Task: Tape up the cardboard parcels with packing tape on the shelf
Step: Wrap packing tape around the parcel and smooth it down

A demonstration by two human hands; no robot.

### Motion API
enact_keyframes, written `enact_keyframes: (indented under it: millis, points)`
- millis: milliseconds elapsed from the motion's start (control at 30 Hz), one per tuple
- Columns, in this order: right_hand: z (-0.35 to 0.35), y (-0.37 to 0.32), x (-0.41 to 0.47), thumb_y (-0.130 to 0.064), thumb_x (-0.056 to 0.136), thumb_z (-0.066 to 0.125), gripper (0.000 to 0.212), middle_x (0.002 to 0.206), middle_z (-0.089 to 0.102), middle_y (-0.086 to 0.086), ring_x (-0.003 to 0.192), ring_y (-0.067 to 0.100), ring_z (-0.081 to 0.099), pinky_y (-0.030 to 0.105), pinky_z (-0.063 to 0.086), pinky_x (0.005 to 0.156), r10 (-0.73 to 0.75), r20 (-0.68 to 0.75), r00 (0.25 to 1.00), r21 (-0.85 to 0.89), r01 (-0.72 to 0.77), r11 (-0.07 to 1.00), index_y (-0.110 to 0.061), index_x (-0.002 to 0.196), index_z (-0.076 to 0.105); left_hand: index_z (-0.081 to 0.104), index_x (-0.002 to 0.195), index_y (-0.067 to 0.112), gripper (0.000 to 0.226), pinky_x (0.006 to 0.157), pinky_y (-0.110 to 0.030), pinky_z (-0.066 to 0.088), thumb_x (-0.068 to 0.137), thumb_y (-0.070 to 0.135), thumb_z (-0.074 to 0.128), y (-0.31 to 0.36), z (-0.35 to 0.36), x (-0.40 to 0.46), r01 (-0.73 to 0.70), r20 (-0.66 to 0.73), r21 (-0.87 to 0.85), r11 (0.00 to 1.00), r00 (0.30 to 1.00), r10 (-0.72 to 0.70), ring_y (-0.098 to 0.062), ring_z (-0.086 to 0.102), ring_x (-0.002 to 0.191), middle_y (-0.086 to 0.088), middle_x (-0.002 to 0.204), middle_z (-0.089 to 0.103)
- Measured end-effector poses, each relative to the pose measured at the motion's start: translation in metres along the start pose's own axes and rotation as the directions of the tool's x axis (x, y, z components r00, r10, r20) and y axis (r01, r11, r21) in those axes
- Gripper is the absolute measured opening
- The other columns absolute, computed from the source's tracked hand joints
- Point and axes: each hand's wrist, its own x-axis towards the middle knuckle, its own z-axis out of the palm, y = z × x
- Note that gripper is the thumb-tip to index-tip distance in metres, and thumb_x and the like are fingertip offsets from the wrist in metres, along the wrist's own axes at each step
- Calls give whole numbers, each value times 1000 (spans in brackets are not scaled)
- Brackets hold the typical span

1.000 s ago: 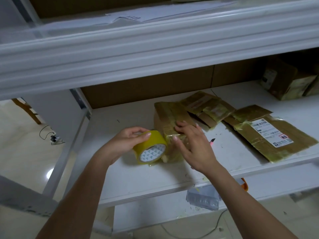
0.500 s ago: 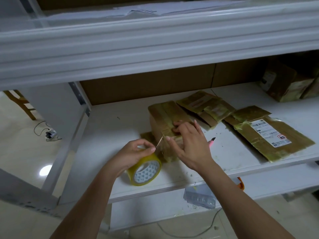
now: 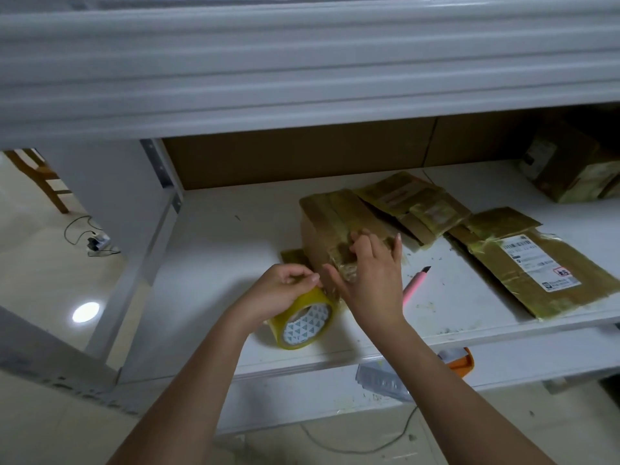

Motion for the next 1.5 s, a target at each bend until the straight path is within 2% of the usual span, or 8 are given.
enact_keyframes:
  millis: [367, 500, 600, 700, 800, 967, 1233, 1500]
  points:
    - [-14, 19, 10, -53, 82, 66, 49, 116, 63, 4, 120, 20, 55, 43, 4, 120, -78, 123, 989, 200, 52, 978, -10, 105, 60, 74, 97, 16, 17, 72, -23, 55, 94, 29, 63, 3, 7, 0, -14, -100, 5, 1000, 995, 14, -15, 72, 81, 3, 85, 75]
    - [-52, 45, -4, -25, 91, 62, 25, 137, 55, -1, 134, 11, 43, 18, 30, 110, -37, -55, 998, 505, 60, 861, -13, 113, 65, 75, 92, 21, 15, 64, -16, 52, 96, 28, 61, 7, 14, -6, -25, -106, 20, 1000, 994, 27, -6, 68, 76, 10, 83, 73]
    - [-48, 85, -27, -3, 90, 56, 23, 106, 59, 5, 103, 24, 58, 14, 41, 84, 185, -245, 952, 320, -100, 942, -11, 106, 69, 74, 92, 24, 16, 68, -22, 52, 96, 32, 60, 8, 16, -8, -13, -128, 18, 1000, 992, 15, -13, 69, 83, 6, 88, 73]
    - [-29, 119, -42, -2, 94, 50, 44, 109, 49, 10, 106, 31, 52, 35, 49, 77, 288, 234, 929, 44, -306, 951, -21, 133, 59, 73, 94, 24, 16, 67, -24, 50, 95, 34, 61, 10, 20, -11, 3, -161, 25, 1000, 987, 1, -17, 69, 82, 3, 88, 72]
    - [-18, 132, -52, -14, 95, 56, 51, 113, 47, 10, 107, 28, 46, 35, 47, 73, 170, 437, 883, -289, -41, 956, -27, 143, 45, 72, 94, 23, 15, 65, -23, 49, 95, 34, 61, 13, 22, -15, 2, -189, 26, 1000, 982, 3, -18, 68, 81, 1, 88, 72]
    - [-19, 129, -48, -8, 50, 87, 31, 68, 56, 3, 64, 25, 58, 32, 44, 52, -45, 362, 931, -399, 198, 895, -15, 71, 66, 73, 92, 23, 20, 65, -22, 49, 96, 36, 58, 21, 21, -22, 3, -237, 31, 1000, 972, 5, -14, 67, 78, 2, 87, 72]
    - [-54, 97, -50, -16, 76, 50, 11, 77, 51, 1, 61, 20, 46, 25, 33, 50, 99, -167, 981, 273, -51, 961, -9, 84, 53, 73, 91, 21, 17, 68, -22, 54, 96, 30, 59, 18, 18, -29, -12, -266, 14, 1000, 964, 15, -17, 70, 82, 0, 93, 75]
    - [-68, 14, -14, -18, 90, 53, 24, 83, 64, 7, 73, 15, 57, 21, 45, 67, -200, -245, 949, 595, 310, 741, 1, 89, 68, 70, 83, 26, 16, 69, -23, 52, 95, 31, 61, 19, 20, -25, -8, -258, 5, 1000, 966, 9, -18, 69, 80, 1, 87, 73]
